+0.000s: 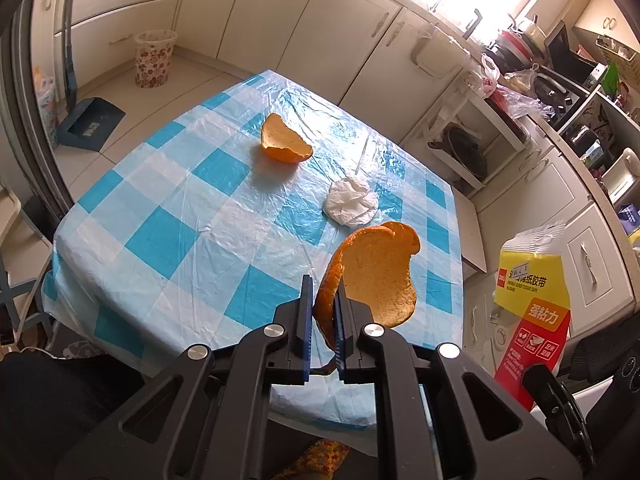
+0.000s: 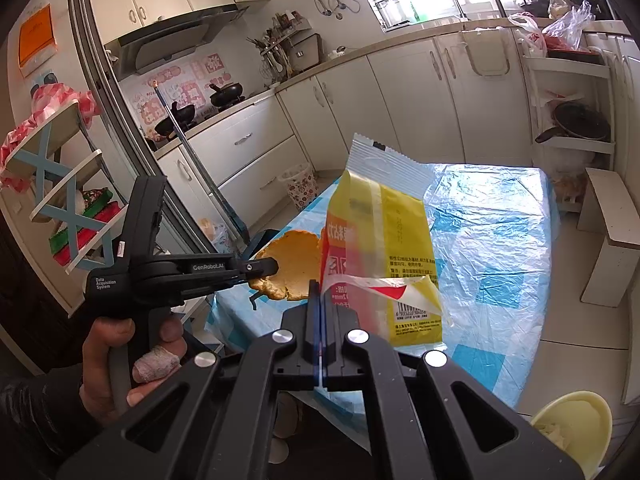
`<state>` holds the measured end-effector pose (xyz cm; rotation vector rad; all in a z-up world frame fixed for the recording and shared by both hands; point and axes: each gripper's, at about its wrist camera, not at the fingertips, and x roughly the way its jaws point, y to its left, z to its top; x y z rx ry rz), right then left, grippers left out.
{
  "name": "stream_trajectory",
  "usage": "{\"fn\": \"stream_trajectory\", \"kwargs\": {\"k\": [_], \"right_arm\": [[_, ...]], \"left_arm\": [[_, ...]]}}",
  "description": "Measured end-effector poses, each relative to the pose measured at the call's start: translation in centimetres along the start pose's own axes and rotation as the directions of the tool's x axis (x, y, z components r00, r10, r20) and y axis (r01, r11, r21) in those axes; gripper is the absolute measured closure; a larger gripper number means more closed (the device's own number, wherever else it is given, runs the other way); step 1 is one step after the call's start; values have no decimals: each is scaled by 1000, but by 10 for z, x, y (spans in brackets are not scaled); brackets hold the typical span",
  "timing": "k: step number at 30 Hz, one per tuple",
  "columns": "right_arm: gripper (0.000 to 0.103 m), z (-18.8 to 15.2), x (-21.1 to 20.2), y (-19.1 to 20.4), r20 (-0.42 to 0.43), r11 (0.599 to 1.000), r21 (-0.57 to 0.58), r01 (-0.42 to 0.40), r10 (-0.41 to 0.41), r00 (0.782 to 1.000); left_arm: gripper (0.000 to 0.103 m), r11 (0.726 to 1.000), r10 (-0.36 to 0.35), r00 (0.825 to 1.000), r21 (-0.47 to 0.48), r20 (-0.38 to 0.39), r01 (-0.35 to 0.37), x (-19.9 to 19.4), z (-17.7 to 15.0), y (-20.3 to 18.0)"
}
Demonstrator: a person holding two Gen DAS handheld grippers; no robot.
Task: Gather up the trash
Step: 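Lift and carry the peel with the left gripper while the right gripper carries the packet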
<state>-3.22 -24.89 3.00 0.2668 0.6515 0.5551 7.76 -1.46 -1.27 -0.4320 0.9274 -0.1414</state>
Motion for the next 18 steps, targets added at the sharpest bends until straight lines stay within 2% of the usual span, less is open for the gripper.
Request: {"fn": "stream_trajectory", "kwargs": {"k": [10,18], "right_arm": [[102,0,-2,0,5,1000,-9,7,-7,1000],[102,-7,-17,-11,19,999,12,47,-47,999]], "left_arm": [[94,1000,-16,1000,-8,-2,16,0,-2,-2],[94,999,-39,999,5,-18,39,3,-7,-12]]}}
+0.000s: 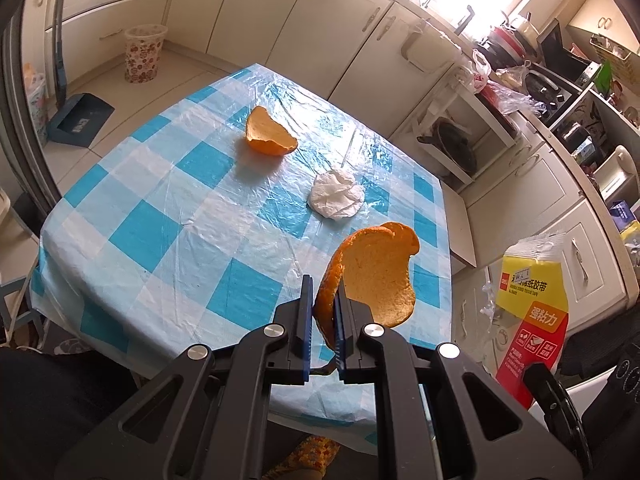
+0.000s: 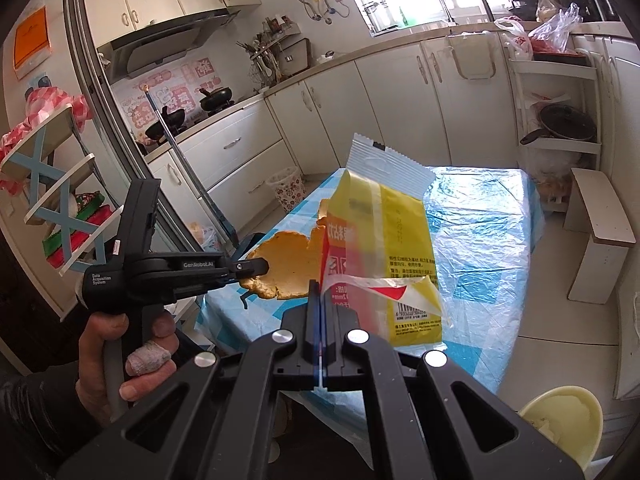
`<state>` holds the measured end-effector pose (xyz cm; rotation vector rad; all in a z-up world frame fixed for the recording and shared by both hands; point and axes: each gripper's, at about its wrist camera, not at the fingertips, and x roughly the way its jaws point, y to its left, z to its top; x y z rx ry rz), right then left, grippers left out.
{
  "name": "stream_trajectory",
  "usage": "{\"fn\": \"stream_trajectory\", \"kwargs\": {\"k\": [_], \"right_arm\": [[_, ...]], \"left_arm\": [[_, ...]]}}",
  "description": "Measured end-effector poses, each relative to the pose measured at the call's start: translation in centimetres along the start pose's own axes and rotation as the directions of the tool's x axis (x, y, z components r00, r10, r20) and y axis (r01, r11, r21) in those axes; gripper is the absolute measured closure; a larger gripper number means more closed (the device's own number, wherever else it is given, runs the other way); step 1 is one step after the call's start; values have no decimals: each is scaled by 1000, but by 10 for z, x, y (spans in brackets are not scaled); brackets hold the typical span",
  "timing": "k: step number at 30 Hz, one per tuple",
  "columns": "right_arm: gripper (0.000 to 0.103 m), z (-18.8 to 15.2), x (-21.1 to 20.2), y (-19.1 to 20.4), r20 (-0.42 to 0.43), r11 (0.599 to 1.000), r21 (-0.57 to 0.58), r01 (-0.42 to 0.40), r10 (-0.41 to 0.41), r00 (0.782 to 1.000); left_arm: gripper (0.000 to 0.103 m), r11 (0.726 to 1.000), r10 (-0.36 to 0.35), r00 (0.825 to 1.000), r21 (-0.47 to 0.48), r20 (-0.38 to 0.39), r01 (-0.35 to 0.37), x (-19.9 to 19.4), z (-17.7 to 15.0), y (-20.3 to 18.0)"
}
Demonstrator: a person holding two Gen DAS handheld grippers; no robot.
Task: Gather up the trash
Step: 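Lift and carry the peel with the left gripper while the right gripper carries the packet, then open the left gripper over the yellow bin while the right gripper releases the packet there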
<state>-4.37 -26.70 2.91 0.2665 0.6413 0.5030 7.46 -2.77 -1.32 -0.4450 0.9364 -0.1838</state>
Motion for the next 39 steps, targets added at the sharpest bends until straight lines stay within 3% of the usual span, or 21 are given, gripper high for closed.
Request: {"fn": "stream_trajectory", "kwargs": {"k": [19,25,31,35,37,39], "right_arm": [[102,-1,-17,-4,28,1000,12,28,-28,999],[102,-6,-35,-15,16,993,6,121,-122,992],[102,-17,-65,-60,-5,964,116,241,-242,970],[102,-33,-79,-92,-60,929,198,313,-307,950],[102,-44,-74,-109,-133,911,236,339,-316,939],[102,-60,-59,-126,-246,889,254,382,-322,914]], "left_arm": [[94,999,-27,999,22,-17,28,0,-4,-11],[94,997,-53,997,48,-47,56,11,-13,-29],[94,990,-77,990,110,-116,90,36,-35,-63],[94,981,-92,983,156,-161,118,50,-56,-90],[94,976,-96,978,176,-185,129,58,-67,-102],[94,969,-96,972,202,-213,140,68,-80,-116]]}}
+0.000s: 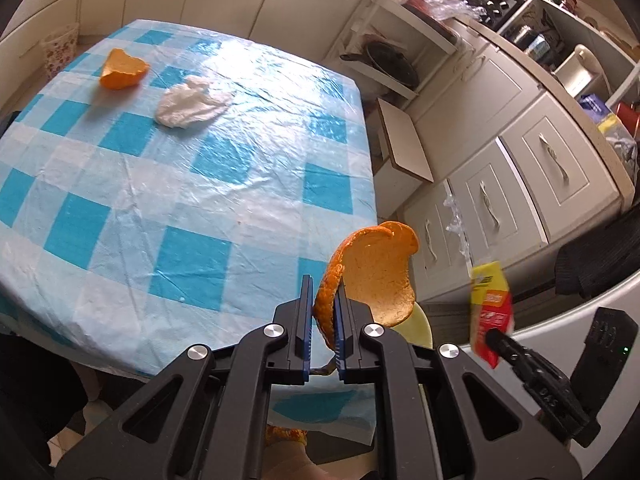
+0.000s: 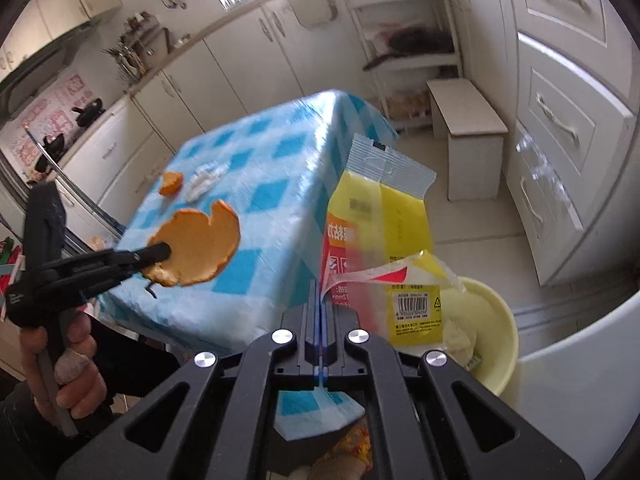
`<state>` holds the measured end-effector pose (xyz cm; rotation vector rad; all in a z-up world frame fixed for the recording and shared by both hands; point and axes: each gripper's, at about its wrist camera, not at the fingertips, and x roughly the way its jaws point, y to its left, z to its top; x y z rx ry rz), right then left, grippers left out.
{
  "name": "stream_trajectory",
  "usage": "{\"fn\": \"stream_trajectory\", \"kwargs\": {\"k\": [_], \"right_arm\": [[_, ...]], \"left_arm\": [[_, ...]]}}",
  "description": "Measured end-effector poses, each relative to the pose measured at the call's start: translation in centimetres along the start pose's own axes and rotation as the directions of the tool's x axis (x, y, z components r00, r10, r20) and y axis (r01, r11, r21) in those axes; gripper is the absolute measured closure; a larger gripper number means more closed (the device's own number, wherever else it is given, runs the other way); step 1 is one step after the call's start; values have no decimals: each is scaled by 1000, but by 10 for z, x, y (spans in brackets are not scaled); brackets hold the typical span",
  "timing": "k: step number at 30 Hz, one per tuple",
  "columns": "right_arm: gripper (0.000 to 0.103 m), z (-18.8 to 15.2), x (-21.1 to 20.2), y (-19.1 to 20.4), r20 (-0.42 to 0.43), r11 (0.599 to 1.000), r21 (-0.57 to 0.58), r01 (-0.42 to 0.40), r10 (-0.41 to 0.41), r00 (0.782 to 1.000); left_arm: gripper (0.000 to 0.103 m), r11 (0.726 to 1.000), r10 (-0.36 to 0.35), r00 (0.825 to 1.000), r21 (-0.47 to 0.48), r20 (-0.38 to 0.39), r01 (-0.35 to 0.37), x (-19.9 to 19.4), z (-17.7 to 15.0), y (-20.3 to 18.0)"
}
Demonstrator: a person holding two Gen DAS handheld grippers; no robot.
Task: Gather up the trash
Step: 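Open the left gripper over the yellow bin while the right gripper releases the packet there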
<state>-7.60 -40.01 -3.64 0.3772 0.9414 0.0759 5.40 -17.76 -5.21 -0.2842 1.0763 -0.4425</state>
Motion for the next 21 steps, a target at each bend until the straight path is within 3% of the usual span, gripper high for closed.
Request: {"fn": "stream_trajectory", "kwargs": {"k": [3,5,6,7,8,12,15,19,21], "right_arm": [[102,-10,44,-23,-172,996,35,77,-70,983],[96,-18,74,-45,-297,988,72,133,-106,949],[85,-21,83,-56,-342,980,87,176,-137,930],[54,-23,87,-66,-362,968,105,227,-176,916],[43,-21,83,-76,-350,955,134,266,-206,914],[42,-6,41,-94,-215,918,253,304,-253,943],[39,10,1,-86,-54,909,279,308,-305,951],[30,27,-41,-68,155,939,260,227,-273,950],[30,32,-50,-64,209,949,250,191,-246,946]], "left_arm": [[94,999,-5,999,36,-49,6,27,-13,-27],[94,998,-3,998,69,-69,8,42,-19,-46],[94,995,0,997,95,-78,7,50,-23,-59],[94,992,7,997,125,-82,3,56,-28,-72],[94,989,14,996,150,-85,-2,61,-33,-81],[94,976,42,993,217,-112,-17,88,-56,-107],[94,973,83,985,226,-151,-47,123,-69,-121],[90,942,135,954,333,-267,-40,175,-82,-155],[82,942,116,960,334,-256,-25,168,-83,-163]]}}
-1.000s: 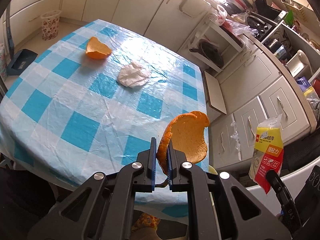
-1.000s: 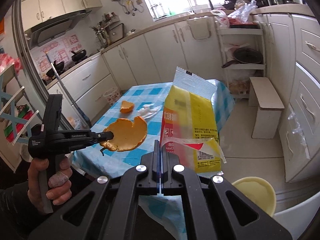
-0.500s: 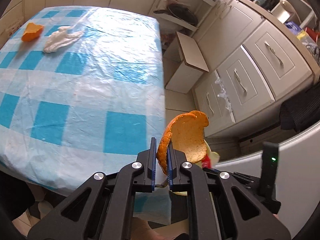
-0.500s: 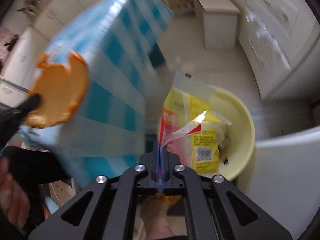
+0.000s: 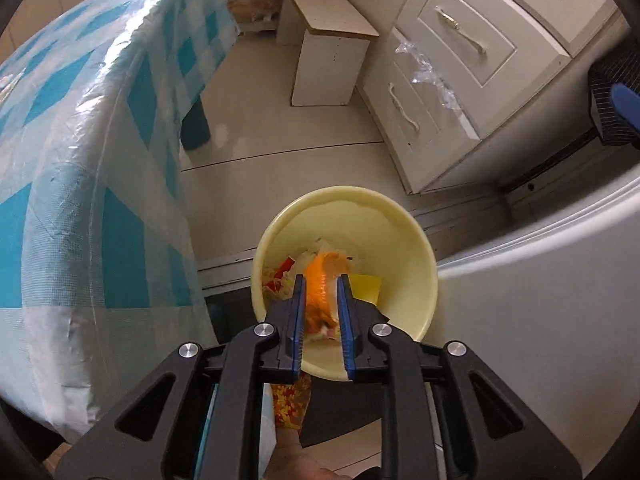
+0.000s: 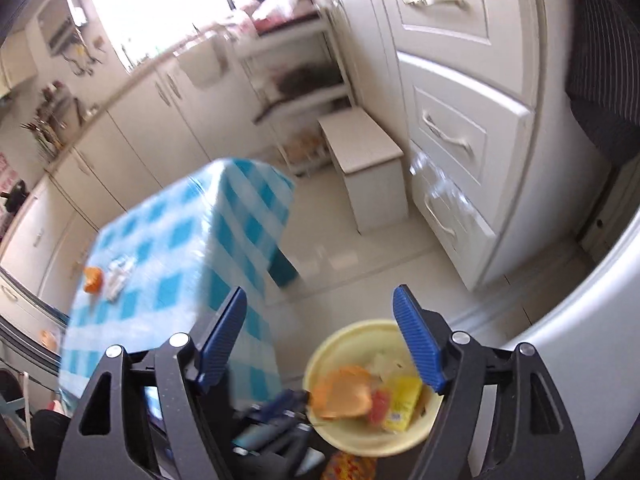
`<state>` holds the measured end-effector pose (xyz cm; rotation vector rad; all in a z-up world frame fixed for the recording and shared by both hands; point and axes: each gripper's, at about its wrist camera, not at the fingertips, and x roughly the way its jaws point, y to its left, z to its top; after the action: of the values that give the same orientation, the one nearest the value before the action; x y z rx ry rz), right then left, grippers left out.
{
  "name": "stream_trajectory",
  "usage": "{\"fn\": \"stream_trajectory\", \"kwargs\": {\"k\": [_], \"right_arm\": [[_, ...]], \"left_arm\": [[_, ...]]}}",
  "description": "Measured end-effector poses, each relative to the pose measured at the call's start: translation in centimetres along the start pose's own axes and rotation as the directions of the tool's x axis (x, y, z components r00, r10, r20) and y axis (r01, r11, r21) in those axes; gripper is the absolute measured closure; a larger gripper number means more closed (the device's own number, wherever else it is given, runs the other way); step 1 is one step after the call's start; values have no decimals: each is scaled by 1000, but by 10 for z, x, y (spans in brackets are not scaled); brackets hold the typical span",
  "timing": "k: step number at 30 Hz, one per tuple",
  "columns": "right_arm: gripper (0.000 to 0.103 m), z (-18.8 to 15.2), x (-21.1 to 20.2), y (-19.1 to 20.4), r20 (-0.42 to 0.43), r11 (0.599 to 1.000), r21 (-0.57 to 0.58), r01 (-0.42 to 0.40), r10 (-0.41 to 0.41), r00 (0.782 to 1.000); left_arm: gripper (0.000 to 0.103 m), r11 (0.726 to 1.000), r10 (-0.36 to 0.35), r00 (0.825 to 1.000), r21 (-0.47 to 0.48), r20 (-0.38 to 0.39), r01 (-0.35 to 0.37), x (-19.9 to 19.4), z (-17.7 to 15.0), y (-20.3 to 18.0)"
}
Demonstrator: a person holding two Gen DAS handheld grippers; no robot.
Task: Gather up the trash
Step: 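Open the left gripper over the yellow bin while the right gripper releases the packet there, then move both open grippers back over the table toward the remaining peel and tissue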
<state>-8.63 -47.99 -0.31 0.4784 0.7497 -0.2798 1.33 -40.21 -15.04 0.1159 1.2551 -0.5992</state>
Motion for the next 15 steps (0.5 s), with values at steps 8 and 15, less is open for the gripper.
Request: {"fn": "stream_trajectory", "kwargs": {"k": [8,15], "right_arm": [[29,5,-14,32,54,998,-41,-57,59,997],[26,13,-12,79,82,993,-77,-90,96,992]], "left_arm": [[47,996,-8,991,-90,135,20,-75,-20,52],[42,981,-63,981,-172,182,95,-133,-37,107]]}}
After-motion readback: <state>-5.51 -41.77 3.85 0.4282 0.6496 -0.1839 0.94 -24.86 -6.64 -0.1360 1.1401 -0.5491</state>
